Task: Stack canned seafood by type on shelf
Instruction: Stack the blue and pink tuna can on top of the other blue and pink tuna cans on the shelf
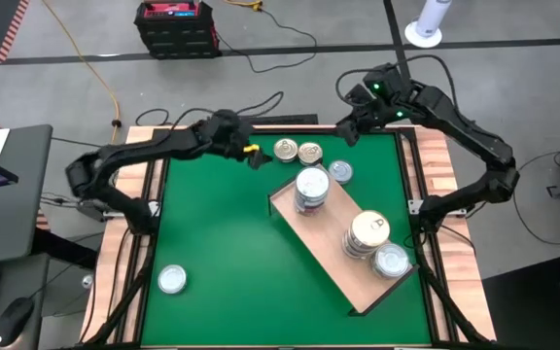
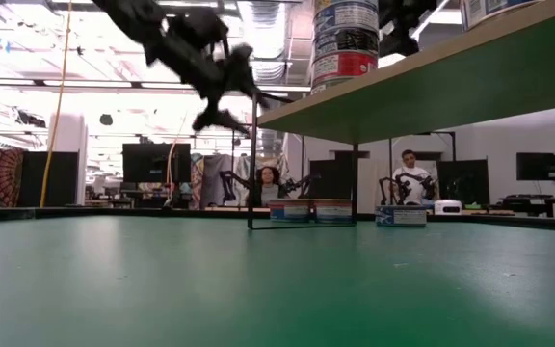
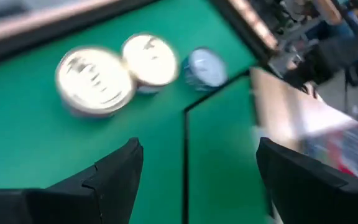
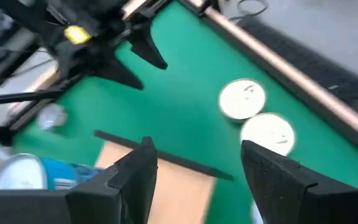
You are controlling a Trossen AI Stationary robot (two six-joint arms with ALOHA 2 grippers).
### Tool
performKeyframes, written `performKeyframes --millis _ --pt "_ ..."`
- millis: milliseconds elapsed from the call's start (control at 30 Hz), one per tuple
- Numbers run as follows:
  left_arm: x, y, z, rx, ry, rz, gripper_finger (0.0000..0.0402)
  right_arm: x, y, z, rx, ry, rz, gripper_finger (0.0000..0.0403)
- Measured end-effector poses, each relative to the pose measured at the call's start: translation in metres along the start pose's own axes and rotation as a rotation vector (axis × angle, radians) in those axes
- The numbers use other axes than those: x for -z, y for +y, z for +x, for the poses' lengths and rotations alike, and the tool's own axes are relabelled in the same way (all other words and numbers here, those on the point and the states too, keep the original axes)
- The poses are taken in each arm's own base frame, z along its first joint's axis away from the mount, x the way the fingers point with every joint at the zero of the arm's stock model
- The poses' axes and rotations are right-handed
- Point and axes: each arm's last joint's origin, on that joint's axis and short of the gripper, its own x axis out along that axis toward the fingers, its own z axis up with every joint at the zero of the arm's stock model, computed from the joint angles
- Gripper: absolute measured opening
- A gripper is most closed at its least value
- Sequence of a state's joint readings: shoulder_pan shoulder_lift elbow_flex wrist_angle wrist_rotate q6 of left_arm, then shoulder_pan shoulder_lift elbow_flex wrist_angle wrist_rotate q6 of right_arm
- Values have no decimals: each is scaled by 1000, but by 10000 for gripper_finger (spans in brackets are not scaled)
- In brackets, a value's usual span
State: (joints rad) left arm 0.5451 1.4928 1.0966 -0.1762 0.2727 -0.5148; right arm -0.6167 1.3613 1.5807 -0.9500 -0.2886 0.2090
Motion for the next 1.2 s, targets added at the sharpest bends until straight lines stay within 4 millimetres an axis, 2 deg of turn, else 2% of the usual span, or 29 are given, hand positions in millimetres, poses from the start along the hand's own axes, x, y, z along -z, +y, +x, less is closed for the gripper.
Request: performKeyframes --millis 200,367,567,833,1200 --pt "5 57 53 -57 62 -200 302 2 11 -7 -14 -25 -74 255" --pt "-3 81 74 -216 9 -232 295 3 17 -2 40 -28 -94 255" --pt "-17 93 87 -313 1 -154 255 1 18 -1 79 -66 -47 255" --pt "-23 110 112 -290 68 -168 205 -5 17 -2 75 -125 -16 255" --pt "-16 113 110 -339 177 -47 121 -4 19 -2 72 -120 -19 255"
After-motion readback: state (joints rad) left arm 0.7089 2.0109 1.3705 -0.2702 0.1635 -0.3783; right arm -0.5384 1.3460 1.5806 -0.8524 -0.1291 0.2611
